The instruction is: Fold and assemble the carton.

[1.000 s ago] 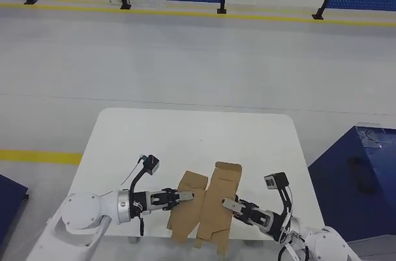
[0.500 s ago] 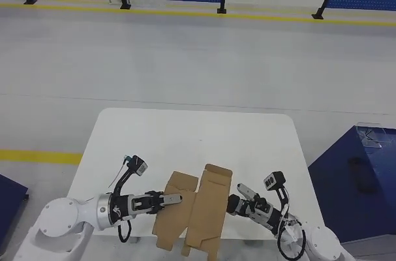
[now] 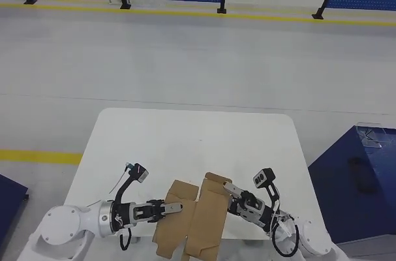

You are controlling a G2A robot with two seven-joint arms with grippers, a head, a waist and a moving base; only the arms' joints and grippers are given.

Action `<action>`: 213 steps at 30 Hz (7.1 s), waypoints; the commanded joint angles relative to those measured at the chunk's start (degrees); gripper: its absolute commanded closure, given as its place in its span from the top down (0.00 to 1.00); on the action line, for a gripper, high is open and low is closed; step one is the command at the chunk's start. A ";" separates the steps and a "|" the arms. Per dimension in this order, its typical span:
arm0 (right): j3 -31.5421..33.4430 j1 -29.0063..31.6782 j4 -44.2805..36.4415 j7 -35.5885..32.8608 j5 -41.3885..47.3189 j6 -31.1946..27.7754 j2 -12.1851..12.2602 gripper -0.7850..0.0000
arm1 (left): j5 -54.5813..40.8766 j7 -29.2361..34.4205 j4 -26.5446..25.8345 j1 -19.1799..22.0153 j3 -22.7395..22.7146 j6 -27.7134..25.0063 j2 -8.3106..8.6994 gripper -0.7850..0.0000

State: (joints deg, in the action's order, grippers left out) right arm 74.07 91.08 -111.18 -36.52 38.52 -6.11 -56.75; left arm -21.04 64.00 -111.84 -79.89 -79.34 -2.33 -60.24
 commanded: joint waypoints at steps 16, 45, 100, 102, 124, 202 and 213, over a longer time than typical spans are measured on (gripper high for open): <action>0.30 -0.98 -0.39 1.71 -6.10 -3.82 -0.30 0.00 | 0.47 -1.58 1.35 0.68 0.33 2.70 0.30 1.00; 6.16 0.46 -2.97 14.69 -27.35 -13.18 -1.15 0.00 | 78.22 -63.22 0.84 -4.18 14.35 -22.06 -2.90 1.00; 5.38 -1.56 -1.44 13.82 -25.39 -10.44 -2.21 0.00 | 68.65 -53.20 -2.64 -5.51 17.54 -27.59 -3.00 1.00; 5.23 -1.59 -1.42 14.65 -24.97 -10.14 -2.33 0.00 | 68.65 -53.20 -2.64 -5.51 17.54 -27.59 -3.00 1.00; 1.72 -8.55 2.00 9.22 -12.85 2.61 -3.74 0.00 | 77.42 -48.73 0.01 11.92 35.30 -22.21 -8.02 1.00; 5.16 -20.91 21.36 31.41 61.34 50.99 -7.11 0.00 | 142.26 -60.01 -4.29 0.15 34.61 16.36 -10.52 1.00; 6.07 -22.27 22.71 31.11 60.85 48.99 -7.14 0.00 | 144.75 -60.54 -6.19 -2.75 31.37 18.67 -10.74 1.00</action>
State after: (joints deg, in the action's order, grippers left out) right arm 80.18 68.78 -88.52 -5.22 99.42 42.77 -63.89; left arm 123.01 3.44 -117.68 -82.23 -47.55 15.92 -71.00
